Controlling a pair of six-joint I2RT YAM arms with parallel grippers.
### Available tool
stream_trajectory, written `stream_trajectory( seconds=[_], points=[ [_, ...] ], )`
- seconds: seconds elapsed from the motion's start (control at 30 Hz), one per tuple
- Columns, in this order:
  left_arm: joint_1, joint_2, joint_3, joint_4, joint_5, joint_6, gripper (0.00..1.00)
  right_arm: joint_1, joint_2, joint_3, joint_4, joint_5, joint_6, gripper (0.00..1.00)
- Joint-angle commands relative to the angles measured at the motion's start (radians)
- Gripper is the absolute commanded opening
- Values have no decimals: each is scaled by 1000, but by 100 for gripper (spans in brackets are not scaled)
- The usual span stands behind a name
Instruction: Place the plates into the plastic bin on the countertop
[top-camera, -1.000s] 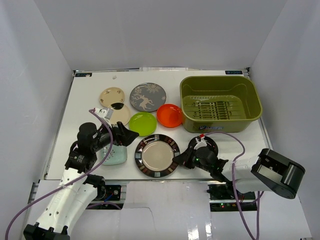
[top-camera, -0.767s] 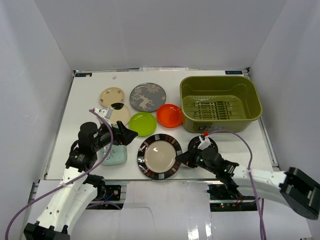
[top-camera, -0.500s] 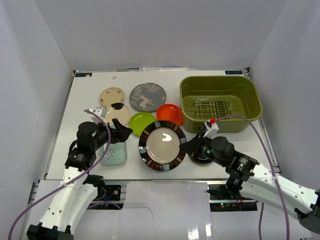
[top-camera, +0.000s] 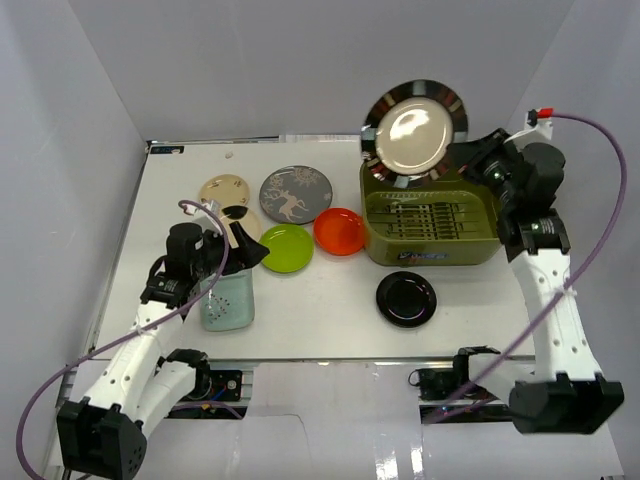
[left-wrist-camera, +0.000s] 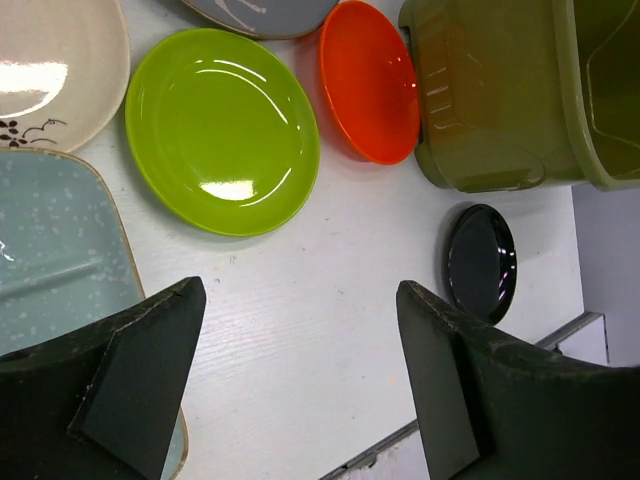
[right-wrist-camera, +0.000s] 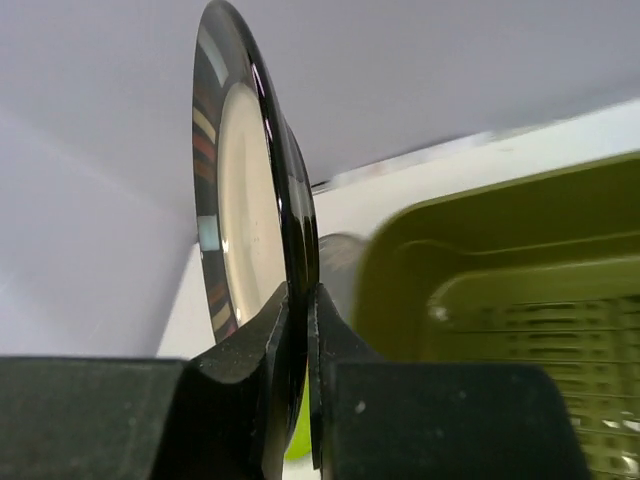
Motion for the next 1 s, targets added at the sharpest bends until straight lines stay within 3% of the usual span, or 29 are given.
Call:
stream_trajectory(
  seconds=[0.0,0.37,0.53,0.83,0.9,0.97],
  points=[
    [4,73,108,67,9,-16,88,-239,99,30,52,-244,24,8],
    [4,437,344,131,-116,-10,85,-385,122,-144,32,-226,-74,8],
    [9,656,497,146,-146,25,83,-385,252,-109,3,-252,-104,8],
    [60,1011,769,153,-64,138,83,-365,421,-63,-56,-163,-175,8],
    [67,1055,829,157,-45,178,82,-361,453,-67,-55,-151,-186,11],
    [73,1101,872,148,-28,207,83,-361,461,-90,-37,-128,-183,22]
  ],
)
